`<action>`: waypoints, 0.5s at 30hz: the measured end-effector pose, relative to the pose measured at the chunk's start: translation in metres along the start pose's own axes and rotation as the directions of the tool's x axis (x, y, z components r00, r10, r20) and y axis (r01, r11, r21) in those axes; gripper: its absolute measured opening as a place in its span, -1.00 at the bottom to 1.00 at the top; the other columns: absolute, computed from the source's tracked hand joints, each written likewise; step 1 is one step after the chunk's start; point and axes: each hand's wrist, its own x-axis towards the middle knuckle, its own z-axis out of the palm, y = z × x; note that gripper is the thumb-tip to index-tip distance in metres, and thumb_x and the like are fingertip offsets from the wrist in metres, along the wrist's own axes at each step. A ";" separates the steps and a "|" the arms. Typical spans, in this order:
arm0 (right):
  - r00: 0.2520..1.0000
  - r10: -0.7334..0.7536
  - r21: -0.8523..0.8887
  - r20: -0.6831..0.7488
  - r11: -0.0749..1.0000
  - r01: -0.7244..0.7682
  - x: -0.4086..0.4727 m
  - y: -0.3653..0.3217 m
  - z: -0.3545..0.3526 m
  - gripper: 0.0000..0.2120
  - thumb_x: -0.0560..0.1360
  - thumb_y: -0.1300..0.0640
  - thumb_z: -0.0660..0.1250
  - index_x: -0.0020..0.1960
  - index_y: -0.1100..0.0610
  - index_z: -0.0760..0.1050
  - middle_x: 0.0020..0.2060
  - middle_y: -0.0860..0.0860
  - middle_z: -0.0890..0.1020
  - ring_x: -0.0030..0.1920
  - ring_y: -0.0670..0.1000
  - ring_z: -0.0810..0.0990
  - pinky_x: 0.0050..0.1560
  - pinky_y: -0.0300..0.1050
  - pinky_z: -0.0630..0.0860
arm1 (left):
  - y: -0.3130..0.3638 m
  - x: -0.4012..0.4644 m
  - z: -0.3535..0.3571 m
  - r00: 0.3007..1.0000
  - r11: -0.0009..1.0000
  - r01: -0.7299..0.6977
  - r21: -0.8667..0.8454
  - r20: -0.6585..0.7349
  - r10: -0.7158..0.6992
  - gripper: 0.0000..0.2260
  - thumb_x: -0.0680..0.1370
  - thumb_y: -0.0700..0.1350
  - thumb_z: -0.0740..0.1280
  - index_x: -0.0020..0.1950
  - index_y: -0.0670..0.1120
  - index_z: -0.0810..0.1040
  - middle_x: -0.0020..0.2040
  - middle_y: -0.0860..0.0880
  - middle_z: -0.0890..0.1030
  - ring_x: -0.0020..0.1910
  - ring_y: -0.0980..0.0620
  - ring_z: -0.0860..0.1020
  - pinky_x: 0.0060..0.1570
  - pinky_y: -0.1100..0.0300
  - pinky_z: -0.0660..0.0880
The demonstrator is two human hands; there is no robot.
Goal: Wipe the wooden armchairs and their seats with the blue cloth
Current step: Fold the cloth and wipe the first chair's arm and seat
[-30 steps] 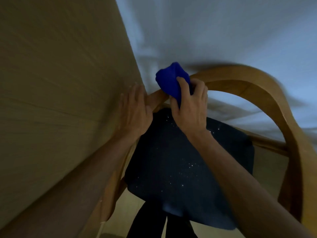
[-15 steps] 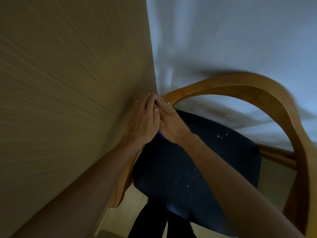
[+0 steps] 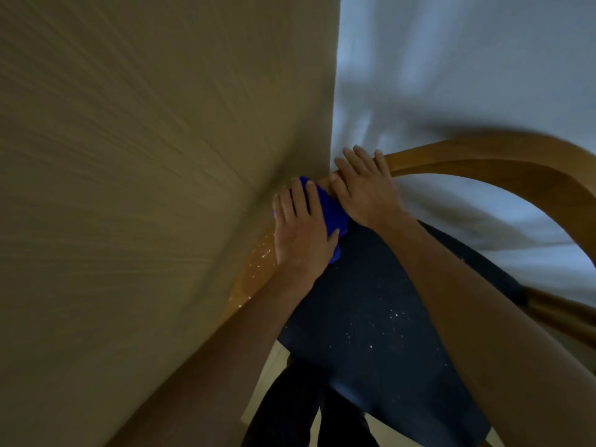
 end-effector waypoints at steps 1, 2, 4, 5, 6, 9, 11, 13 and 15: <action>1.000 0.000 -0.007 0.011 1.000 0.000 0.000 0.000 0.001 -0.31 0.54 -0.16 -0.31 0.49 0.16 0.21 0.50 0.13 0.22 0.53 0.10 0.06 0.48 0.09 -0.18 | -0.010 -0.015 0.004 0.999 0.999 0.035 -0.020 0.006 -0.035 -0.17 0.49 0.23 0.27 0.54 -0.24 0.04 0.51 -0.30 0.12 0.46 -0.28 0.16 0.45 -0.14 0.05; 1.000 -0.003 -0.015 0.023 1.000 0.003 0.000 0.002 0.001 -0.30 0.54 -0.18 -0.31 0.51 0.14 0.17 0.51 0.12 0.20 0.53 0.09 0.04 0.47 0.08 -0.21 | -0.020 -0.033 0.008 0.997 0.997 0.074 -0.028 0.005 -0.074 -0.16 0.47 0.24 0.28 0.53 -0.24 0.06 0.50 -0.30 0.15 0.45 -0.28 0.19 0.44 -0.14 0.08; 0.999 -0.018 -0.032 0.048 0.999 0.019 0.000 0.005 -0.001 -0.31 0.55 -0.20 -0.31 0.53 0.12 0.11 0.52 0.10 0.17 0.53 0.08 0.01 0.48 0.07 -0.23 | -0.038 -0.069 0.019 0.988 0.987 0.155 -0.039 0.000 -0.155 -0.16 0.44 0.24 0.33 0.51 -0.24 0.13 0.47 -0.31 0.22 0.41 -0.29 0.27 0.41 -0.15 0.16; 0.998 -0.024 -0.044 0.062 0.999 0.027 0.000 0.006 -0.002 -0.34 0.57 -0.19 -0.28 0.54 0.11 0.09 0.53 0.09 0.15 0.54 0.07 0.00 0.48 0.07 -0.23 | -0.046 -0.087 0.025 0.981 0.980 0.194 -0.051 -0.002 -0.194 -0.16 0.42 0.23 0.35 0.50 -0.24 0.16 0.45 -0.31 0.24 0.40 -0.29 0.29 0.39 -0.16 0.20; 0.997 -0.029 -0.054 0.078 0.998 0.034 0.001 0.006 -0.002 -0.37 0.59 -0.18 -0.25 0.54 0.11 0.06 0.53 0.08 0.13 0.54 0.06 -0.02 0.48 0.07 -0.23 | -0.052 -0.105 0.031 0.972 0.970 0.234 -0.070 -0.005 -0.235 -0.17 0.41 0.22 0.37 0.49 -0.24 0.18 0.44 -0.30 0.26 0.38 -0.30 0.31 0.37 -0.17 0.24; 0.994 -0.036 -0.072 0.101 0.996 0.043 0.000 0.009 -0.003 -0.40 0.61 -0.18 -0.20 0.55 0.10 0.04 0.54 0.07 0.10 0.54 0.05 -0.04 0.49 0.08 -0.23 | -0.064 -0.153 0.048 0.935 0.927 0.353 -0.126 0.007 -0.355 -0.17 0.38 0.19 0.43 0.47 -0.23 0.21 0.42 -0.30 0.30 0.32 -0.31 0.37 0.25 -0.23 0.40; 0.994 -0.040 -0.081 0.105 0.996 0.049 0.000 0.009 -0.004 -0.41 0.62 -0.17 -0.18 0.55 0.12 0.04 0.54 0.08 0.10 0.54 0.06 -0.04 0.49 0.09 -0.23 | -0.068 -0.174 0.055 0.923 0.913 0.382 -0.141 0.001 -0.385 -0.20 0.41 0.21 0.38 0.47 -0.23 0.20 0.41 -0.29 0.31 0.28 -0.31 0.40 0.18 -0.23 0.45; 0.995 -0.032 -0.091 0.095 0.995 0.041 0.000 0.004 -0.004 -0.38 0.60 -0.18 -0.19 0.54 0.15 0.06 0.53 0.11 0.11 0.54 0.09 -0.03 0.48 0.11 -0.23 | -0.070 -0.181 0.058 0.918 0.907 0.388 -0.165 -0.025 -0.397 -0.24 0.44 0.25 0.23 0.46 -0.22 0.21 0.40 -0.27 0.31 0.26 -0.30 0.40 0.16 -0.23 0.46; 0.996 0.004 -0.117 0.087 0.993 0.006 0.003 -0.003 -0.004 -0.40 0.62 -0.15 -0.15 0.53 0.19 0.07 0.52 0.15 0.11 0.53 0.13 -0.03 0.48 0.14 -0.22 | -0.067 -0.175 0.055 0.911 0.898 0.393 -0.199 -0.047 -0.409 -0.25 0.46 0.25 0.20 0.46 -0.23 0.23 0.40 -0.26 0.31 0.26 -0.28 0.40 0.16 -0.22 0.44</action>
